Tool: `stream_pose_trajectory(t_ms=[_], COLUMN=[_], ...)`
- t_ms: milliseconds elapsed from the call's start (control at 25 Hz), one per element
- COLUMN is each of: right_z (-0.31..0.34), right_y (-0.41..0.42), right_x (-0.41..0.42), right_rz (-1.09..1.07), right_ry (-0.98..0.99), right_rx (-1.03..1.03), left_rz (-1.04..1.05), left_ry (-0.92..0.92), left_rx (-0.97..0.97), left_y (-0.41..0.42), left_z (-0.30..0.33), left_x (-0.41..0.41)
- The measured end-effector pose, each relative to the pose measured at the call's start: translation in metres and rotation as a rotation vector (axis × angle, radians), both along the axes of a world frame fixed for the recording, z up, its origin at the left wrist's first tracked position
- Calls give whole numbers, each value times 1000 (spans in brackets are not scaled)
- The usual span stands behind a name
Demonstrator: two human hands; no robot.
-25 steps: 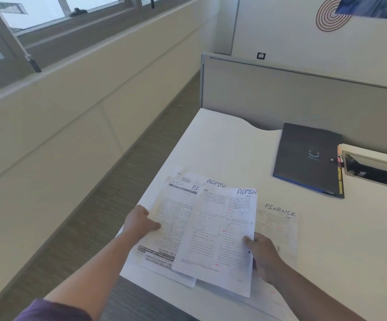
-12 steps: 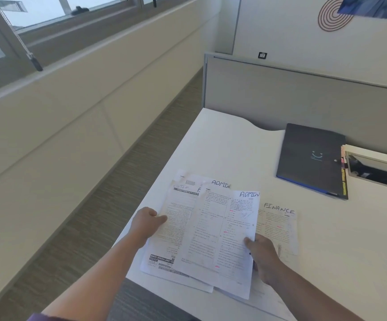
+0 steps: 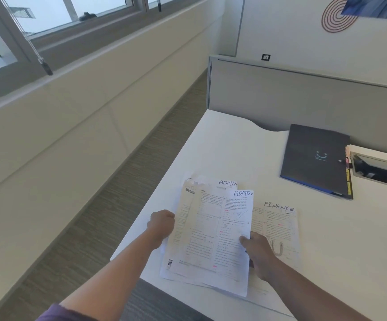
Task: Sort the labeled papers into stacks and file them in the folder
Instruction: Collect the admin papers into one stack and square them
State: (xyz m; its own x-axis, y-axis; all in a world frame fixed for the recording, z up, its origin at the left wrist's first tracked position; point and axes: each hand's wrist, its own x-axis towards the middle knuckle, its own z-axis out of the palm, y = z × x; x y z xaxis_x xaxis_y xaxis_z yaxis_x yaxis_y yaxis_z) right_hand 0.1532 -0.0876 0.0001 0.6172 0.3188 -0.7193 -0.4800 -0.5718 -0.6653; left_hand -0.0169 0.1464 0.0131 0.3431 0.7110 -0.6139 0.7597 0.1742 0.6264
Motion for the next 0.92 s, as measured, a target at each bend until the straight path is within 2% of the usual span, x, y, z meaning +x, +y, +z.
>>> stream_pose_trajectory(t_ms=[280, 360, 720, 920], right_z=[-2, -3, 10, 18], right_y=[-5, -6, -16, -16], right_x=[-6, -7, -5, -1], right_rz=[5, -2, -17, -30], right_ry=[4, 15, 61, 7], right_rx=[31, 39, 83, 101], left_rz=[46, 28, 106, -43], left_ry=[-138, -154, -232, -219], left_rx=[-174, -164, 137, 430], left_y=[-11, -13, -17, -22], left_z=[9, 6, 31, 51], left_x=[-3, -5, -9, -17])
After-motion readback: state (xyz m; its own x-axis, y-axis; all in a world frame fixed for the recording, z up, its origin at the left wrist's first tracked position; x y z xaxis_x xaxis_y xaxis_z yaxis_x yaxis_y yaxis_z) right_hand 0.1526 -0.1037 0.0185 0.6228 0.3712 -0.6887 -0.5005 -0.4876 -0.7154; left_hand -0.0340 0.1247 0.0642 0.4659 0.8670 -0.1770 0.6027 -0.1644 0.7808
